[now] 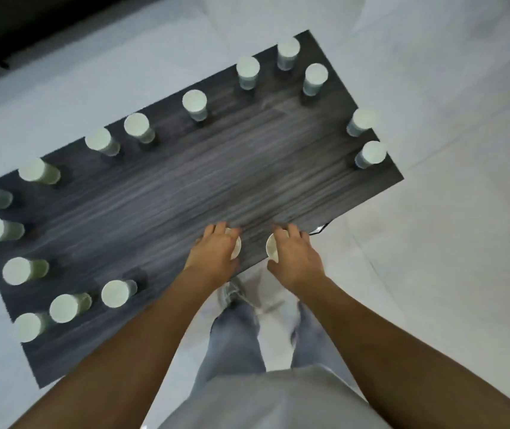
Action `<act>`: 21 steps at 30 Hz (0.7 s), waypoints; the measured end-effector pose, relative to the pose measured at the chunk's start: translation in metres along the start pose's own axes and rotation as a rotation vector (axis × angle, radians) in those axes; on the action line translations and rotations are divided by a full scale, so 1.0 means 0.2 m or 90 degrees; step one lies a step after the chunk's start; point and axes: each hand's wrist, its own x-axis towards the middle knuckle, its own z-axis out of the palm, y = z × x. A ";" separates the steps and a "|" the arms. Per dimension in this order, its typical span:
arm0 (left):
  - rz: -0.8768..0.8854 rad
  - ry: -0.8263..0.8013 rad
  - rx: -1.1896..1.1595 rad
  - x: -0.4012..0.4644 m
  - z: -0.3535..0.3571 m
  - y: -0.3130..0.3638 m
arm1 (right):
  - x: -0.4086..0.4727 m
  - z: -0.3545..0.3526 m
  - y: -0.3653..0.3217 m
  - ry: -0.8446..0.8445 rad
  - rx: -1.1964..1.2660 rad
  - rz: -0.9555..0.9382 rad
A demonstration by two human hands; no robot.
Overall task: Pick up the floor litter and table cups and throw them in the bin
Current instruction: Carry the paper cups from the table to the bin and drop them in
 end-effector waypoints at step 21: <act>0.449 -0.073 0.229 0.01 0.32 2.97 | -1.50 -0.66 2.42 0.268 0.300 0.473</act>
